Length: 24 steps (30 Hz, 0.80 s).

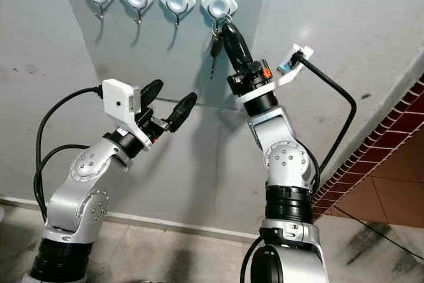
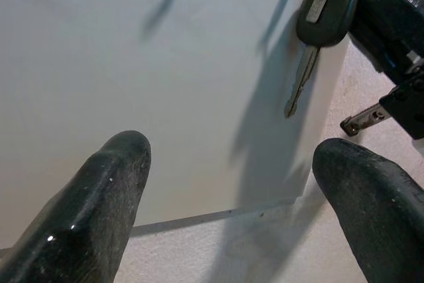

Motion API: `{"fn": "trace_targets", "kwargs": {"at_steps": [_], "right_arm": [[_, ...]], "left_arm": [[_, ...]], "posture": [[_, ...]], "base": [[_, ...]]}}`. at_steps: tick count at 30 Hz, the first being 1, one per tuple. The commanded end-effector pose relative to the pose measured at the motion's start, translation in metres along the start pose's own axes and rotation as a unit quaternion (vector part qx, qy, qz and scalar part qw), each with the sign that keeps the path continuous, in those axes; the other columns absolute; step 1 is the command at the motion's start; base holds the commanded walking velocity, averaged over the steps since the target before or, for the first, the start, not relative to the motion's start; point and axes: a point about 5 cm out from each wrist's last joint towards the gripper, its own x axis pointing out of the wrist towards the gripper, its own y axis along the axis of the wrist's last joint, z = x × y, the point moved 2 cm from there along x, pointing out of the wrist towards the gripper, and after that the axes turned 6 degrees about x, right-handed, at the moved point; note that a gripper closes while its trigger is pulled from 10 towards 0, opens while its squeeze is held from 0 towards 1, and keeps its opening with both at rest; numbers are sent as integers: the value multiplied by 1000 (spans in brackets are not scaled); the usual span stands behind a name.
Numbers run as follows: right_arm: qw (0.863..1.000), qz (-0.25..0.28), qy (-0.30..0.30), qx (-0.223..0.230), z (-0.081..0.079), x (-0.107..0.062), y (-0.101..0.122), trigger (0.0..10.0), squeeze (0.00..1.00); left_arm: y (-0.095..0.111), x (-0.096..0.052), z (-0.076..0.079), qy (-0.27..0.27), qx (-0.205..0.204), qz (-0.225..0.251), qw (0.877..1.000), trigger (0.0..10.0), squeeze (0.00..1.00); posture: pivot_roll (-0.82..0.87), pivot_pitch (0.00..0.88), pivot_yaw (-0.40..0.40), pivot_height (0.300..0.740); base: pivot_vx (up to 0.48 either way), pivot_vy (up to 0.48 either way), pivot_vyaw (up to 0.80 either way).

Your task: Hang keys on a hook

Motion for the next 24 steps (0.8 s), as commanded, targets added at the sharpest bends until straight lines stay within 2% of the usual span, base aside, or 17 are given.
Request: {"fn": "trace_targets", "kwargs": {"at_steps": [1, 6, 7, 8, 9, 12, 14, 17, 19, 21, 24], "right_arm": [[1000, 0, -6, 5, 2, -1, 0, 10000, 0], [1000, -16, -15, 4, 6, -5, -7, 10000, 0], [1000, -21, -14, -2, 5, -6, -8, 10000, 525], [1000, -22, -12, -3, 5, -6, -9, 10000, 525], [1000, -22, -2, 3, 4, -8, -10, 10000, 1000], [1000, -28, 3, -3, 3, -9, -11, 10000, 1000], [996, -52, -8, -68, 5, -14, -18, 10000, 1000], [993, -69, -17, -97, 8, -17, -22, 10000, 1000], [983, -91, -39, -157, 16, -24, -28, 10000, 1000], [972, -105, -65, -198, 24, -30, -32, 10000, 1000], [970, -112, -82, -202, 30, -39, -37, 10000, 1000]], "left_arm": [[5, 1, 0, 2, 1, 7, 1000, 10000, 0], [5, 1, 0, 3, -1, 8, 1000, 10000, 0], [5, 1, 0, 3, -2, 8, 1000, 10000, 0], [5, 1, 0, 3, -2, 8, 1000, 10000, 0], [5, 1, 0, 4, -3, 8, 1000, 10000, 0], [5, 1, 0, 4, -4, 8, 1000, 10000, 0], [3, 1, -1, 8, -7, 6, 1000, 10000, 0], [1, 0, -2, 15, -8, 3, 1000, 10000, 0], [-3, -1, -6, 30, -13, -1, 999, 10000, 0], [-9, -3, -9, 44, -16, -8, 999, 10000, 0], [-19, -6, -12, 61, -17, -25, 998, 10000, 0]], "posture": [[62, 64, -28, 740], [58, 69, -28, 740], [57, 70, -28, 740], [57, 70, -28, 740], [57, 70, -29, 740], [58, 70, -30, 740], [59, 70, -32, 740], [58, 70, -33, 740], [56, 68, -34, 740], [54, 67, -34, 740], [49, 63, -33, 740]], "base": [[0, 0, 0], [0, 0, 0], [0, 0, 0], [0, 0, 0], [0, 0, 0], [0, 0, 0], [0, 0, 0], [0, 0, 0], [0, 0, 0], [0, 0, 0], [0, 0, 0]]}}
